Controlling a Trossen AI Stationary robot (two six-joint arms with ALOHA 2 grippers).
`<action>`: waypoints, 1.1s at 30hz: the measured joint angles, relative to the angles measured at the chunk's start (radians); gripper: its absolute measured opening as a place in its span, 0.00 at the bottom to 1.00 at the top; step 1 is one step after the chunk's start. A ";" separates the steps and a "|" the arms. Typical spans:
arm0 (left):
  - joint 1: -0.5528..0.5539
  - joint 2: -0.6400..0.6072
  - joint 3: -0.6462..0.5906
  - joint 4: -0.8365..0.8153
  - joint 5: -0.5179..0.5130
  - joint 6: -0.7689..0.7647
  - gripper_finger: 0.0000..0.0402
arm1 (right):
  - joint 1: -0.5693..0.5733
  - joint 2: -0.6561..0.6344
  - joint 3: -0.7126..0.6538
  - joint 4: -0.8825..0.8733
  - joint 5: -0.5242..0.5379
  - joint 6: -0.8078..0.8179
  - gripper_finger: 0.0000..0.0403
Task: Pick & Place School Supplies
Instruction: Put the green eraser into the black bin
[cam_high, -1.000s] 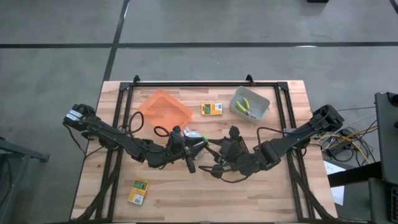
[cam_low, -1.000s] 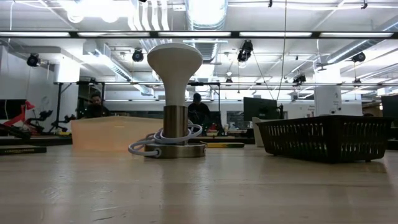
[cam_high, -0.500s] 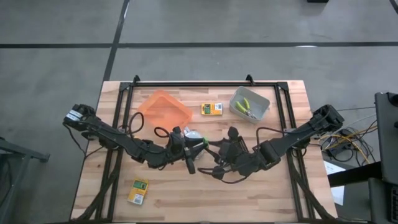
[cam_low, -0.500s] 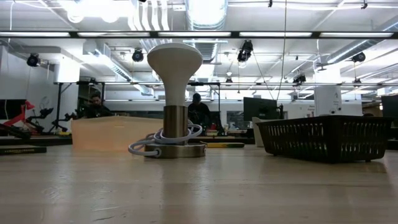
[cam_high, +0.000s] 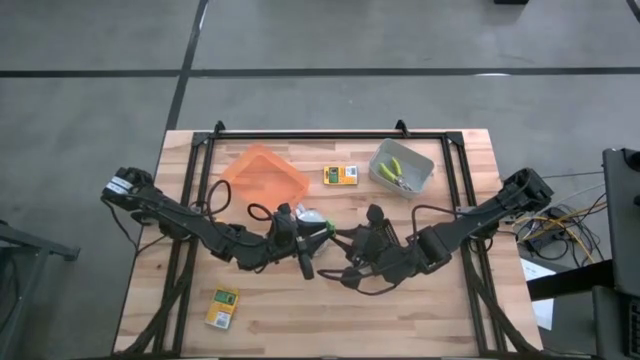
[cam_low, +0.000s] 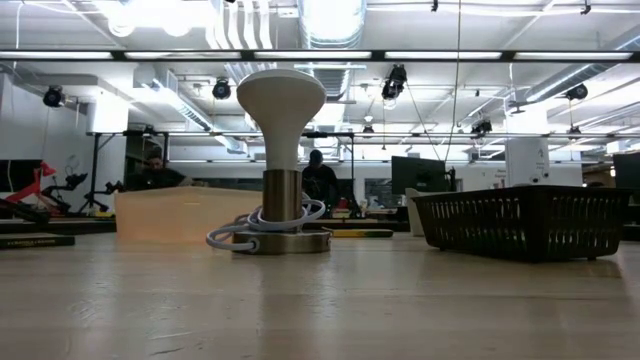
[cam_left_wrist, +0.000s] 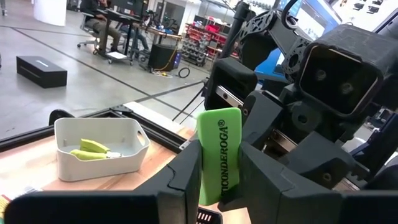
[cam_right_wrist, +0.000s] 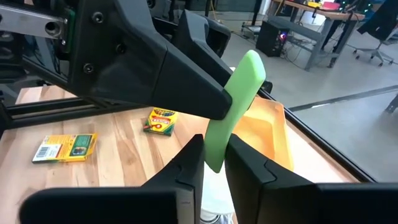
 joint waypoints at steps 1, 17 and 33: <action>0.000 0.000 0.000 0.000 0.002 -0.001 0.25 | 0.000 0.000 0.000 0.000 0.000 0.000 0.11; 0.000 -0.001 -0.003 -0.001 0.011 -0.042 0.25 | 0.000 0.000 0.000 0.000 0.000 0.000 0.08; 0.000 -0.007 -0.003 -0.002 0.031 -0.098 0.25 | 0.000 0.000 0.000 0.002 0.000 0.000 0.07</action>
